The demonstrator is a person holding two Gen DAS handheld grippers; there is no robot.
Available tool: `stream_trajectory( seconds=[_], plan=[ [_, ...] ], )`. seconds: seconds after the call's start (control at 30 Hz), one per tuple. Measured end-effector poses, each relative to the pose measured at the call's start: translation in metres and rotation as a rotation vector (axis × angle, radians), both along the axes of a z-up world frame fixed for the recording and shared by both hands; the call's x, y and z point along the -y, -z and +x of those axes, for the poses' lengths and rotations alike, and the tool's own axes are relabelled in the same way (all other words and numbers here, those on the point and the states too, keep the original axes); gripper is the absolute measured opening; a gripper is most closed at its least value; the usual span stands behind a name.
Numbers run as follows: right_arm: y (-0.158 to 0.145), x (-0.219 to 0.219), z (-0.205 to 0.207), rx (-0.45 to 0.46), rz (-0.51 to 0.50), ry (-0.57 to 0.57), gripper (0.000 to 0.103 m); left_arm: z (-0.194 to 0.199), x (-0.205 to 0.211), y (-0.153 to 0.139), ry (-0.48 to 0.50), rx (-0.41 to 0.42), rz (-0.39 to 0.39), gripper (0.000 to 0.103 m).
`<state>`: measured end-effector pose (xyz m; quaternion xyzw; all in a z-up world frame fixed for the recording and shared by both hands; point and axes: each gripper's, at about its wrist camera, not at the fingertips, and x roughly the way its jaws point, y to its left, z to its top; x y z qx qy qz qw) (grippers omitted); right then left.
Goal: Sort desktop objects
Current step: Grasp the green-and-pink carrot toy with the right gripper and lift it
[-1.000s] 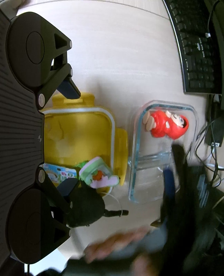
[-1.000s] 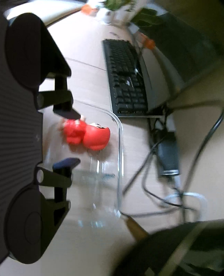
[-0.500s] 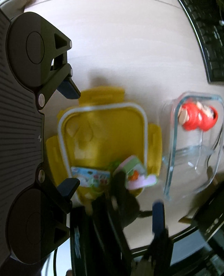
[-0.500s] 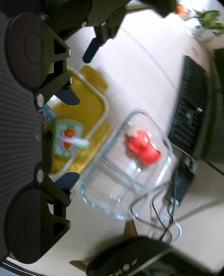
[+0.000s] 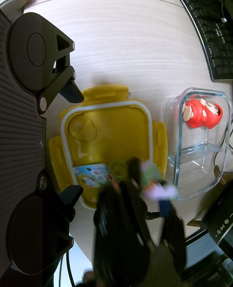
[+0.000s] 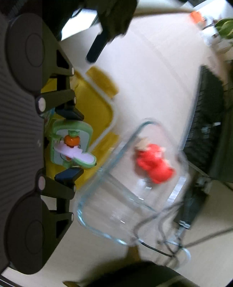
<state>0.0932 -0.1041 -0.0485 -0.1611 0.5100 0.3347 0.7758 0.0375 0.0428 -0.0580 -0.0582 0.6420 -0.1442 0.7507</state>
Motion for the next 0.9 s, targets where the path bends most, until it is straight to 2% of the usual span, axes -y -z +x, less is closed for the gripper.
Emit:
stream_trajectory(
  seconds=[0.23, 0.33, 0.43, 0.63, 0.77, 0.9],
  plan=[
    [-0.116, 0.032, 0.036, 0.208, 0.24, 0.107, 0.059, 0.007, -0.003, -0.003, -0.012, -0.007, -0.029, 0.1],
    [-0.133, 0.033, 0.052, 0.262, 0.297, 0.148, 0.059, 0.006, -0.002, -0.005, -0.015, -0.002, -0.034, 0.1],
    [-0.123, 0.027, 0.067, 0.228, 0.309, 0.174, 0.059, 0.005, -0.003, -0.008, -0.019, 0.013, -0.031, 0.1],
    [-0.074, 0.01, 0.082, 0.108, 0.264, 0.185, 0.059, 0.008, -0.005, -0.006, -0.049, 0.012, -0.04, 0.101],
    [-0.044, 0.008, 0.096, 0.017, 0.248, 0.233, 0.059, 0.007, -0.003, -0.003, -0.043, 0.001, -0.04, 0.101],
    [-0.021, 0.007, 0.106, -0.034, 0.223, 0.273, 0.059, 0.008, -0.003, -0.003, -0.037, 0.009, -0.027, 0.101]
  ],
)
